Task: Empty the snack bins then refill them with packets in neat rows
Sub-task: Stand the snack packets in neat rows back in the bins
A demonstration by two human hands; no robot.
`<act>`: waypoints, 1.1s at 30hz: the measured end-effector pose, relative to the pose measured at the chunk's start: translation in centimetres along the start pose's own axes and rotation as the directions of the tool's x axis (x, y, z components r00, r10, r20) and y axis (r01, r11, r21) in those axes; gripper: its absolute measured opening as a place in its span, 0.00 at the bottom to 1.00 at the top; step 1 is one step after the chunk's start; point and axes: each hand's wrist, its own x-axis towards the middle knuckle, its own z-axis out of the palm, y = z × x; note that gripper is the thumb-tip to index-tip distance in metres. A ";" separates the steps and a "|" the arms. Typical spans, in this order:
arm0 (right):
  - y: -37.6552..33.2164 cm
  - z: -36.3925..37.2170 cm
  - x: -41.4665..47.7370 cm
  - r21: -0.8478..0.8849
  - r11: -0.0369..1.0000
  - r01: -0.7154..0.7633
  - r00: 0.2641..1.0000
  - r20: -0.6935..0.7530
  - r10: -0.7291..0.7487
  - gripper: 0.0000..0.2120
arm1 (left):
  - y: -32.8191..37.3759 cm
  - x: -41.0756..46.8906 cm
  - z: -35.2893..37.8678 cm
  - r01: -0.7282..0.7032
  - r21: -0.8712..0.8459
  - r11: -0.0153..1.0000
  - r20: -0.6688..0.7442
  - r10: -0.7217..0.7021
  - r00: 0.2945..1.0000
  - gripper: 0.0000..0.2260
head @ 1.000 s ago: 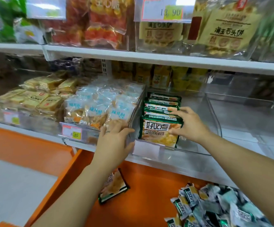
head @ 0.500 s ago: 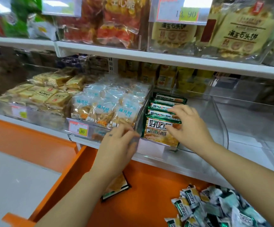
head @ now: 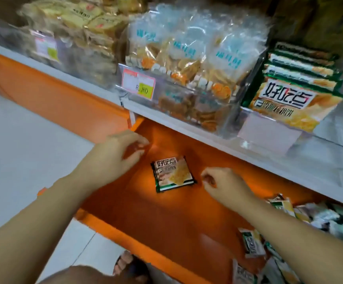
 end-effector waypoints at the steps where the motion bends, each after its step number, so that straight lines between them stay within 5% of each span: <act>1: 0.1 1.2 1.3 -0.009 0.999 -0.034 0.999 0.040 0.035 0.10 | -0.7 -0.2 0.6 0.018 -0.035 0.999 -0.013 -0.019 1.000 0.12; 5: 0.6 5.9 6.2 -0.069 0.996 -0.059 0.963 0.258 0.075 0.19 | -2.6 -0.5 1.9 0.067 -0.067 0.995 0.013 -0.066 0.998 0.13; 10: 0.5 10.0 8.6 -0.231 0.972 -0.037 0.832 0.532 0.159 0.34 | -2.7 0.0 2.5 0.053 -0.048 0.997 0.086 -0.049 0.995 0.09; 15: 1.7 11.4 7.1 -0.317 0.948 0.029 0.822 0.547 0.158 0.33 | -3.1 0.0 2.7 0.113 -0.069 0.991 0.128 -0.104 0.986 0.10; 18: 2.4 11.6 4.9 -0.279 0.959 0.050 0.886 0.455 0.086 0.26 | -2.8 0.0 2.7 0.156 -0.075 0.985 0.155 -0.143 0.978 0.09; 22: 2.9 12.0 4.8 -0.125 0.980 -0.152 0.946 0.268 0.181 0.33 | -2.3 -0.1 3.0 0.173 -0.068 0.983 0.180 -0.158 0.971 0.10; 27: 3.1 13.2 6.7 -0.069 0.896 -0.439 0.833 0.342 0.435 0.53 | -2.3 -0.3 3.0 0.195 -0.044 0.980 0.198 -0.183 0.963 0.10; 30: 2.9 13.1 6.7 -0.165 0.849 -0.503 0.764 0.376 0.525 0.49 | -2.4 -0.2 3.0 0.192 -0.025 0.981 0.215 -0.182 0.960 0.10; 33: 2.8 13.2 5.9 0.035 0.802 -0.596 0.715 0.479 0.510 0.36 | -2.6 -0.2 3.0 0.180 -0.028 0.983 0.216 -0.170 0.962 0.11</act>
